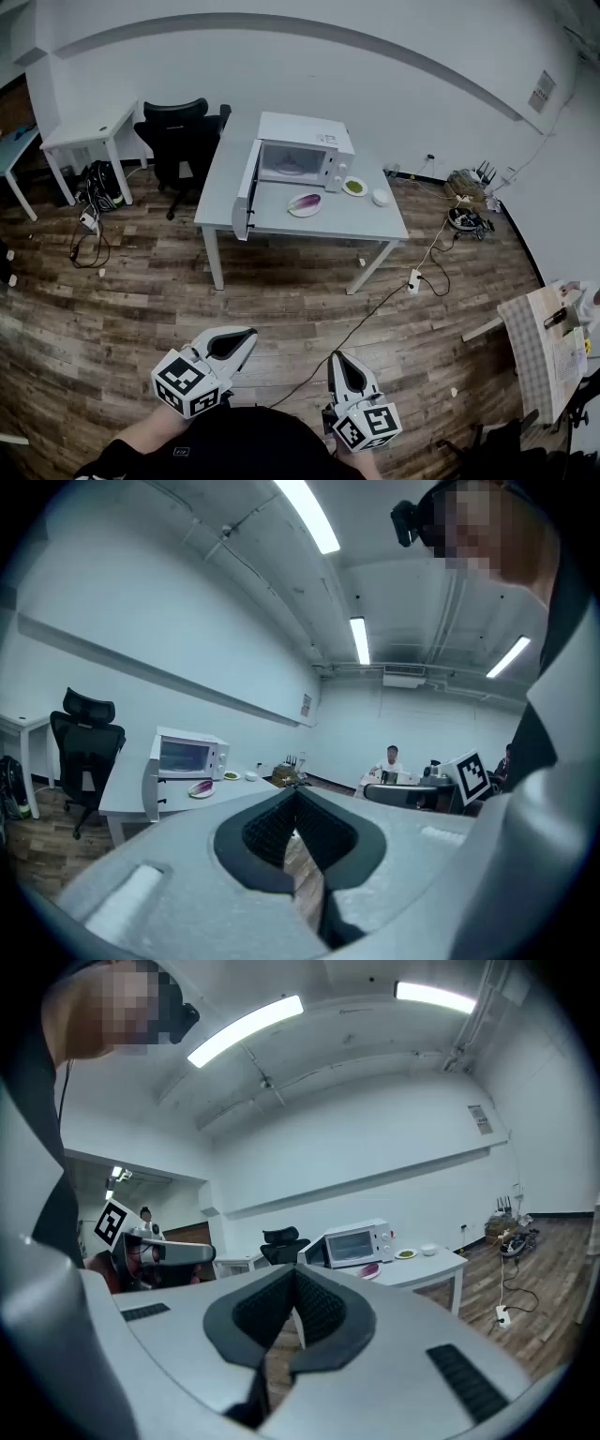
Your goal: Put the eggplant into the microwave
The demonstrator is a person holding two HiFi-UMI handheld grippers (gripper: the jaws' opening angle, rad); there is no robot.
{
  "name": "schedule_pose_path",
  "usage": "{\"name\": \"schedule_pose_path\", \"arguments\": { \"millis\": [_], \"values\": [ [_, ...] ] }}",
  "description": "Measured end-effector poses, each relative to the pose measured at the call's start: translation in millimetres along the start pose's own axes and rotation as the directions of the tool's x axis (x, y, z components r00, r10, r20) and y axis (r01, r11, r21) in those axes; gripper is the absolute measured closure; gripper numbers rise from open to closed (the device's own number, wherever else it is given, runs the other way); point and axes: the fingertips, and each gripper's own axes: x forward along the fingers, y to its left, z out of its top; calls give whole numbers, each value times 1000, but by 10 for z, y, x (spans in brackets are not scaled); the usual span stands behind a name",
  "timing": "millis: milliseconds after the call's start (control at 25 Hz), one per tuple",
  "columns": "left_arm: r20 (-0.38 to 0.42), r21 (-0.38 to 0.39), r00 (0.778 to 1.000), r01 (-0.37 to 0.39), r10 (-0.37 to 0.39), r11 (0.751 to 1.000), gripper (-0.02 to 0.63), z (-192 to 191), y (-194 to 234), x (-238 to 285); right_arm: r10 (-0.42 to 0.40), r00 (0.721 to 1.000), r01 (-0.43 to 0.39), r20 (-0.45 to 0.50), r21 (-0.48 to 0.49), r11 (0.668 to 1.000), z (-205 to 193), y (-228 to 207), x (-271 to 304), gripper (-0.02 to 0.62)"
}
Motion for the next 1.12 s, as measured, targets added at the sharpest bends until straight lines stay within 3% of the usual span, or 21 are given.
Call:
{"name": "schedule_pose_path", "arguments": {
  "millis": [520,880,1120],
  "values": [
    [-20,-4,1000,-12,12,1000,598,-23,-29,82,-21,1000,21,-1,13,1000,-9,-127,-41,581],
    [-40,25,999,-14,15,1000,598,-3,-303,355,-10,998,1,59,146,989,-14,-498,-276,581],
    [-7,20,998,-66,67,998,598,31,-582,639,9,1000,-10,9,95,995,7,-864,-644,581]
  ]
}}
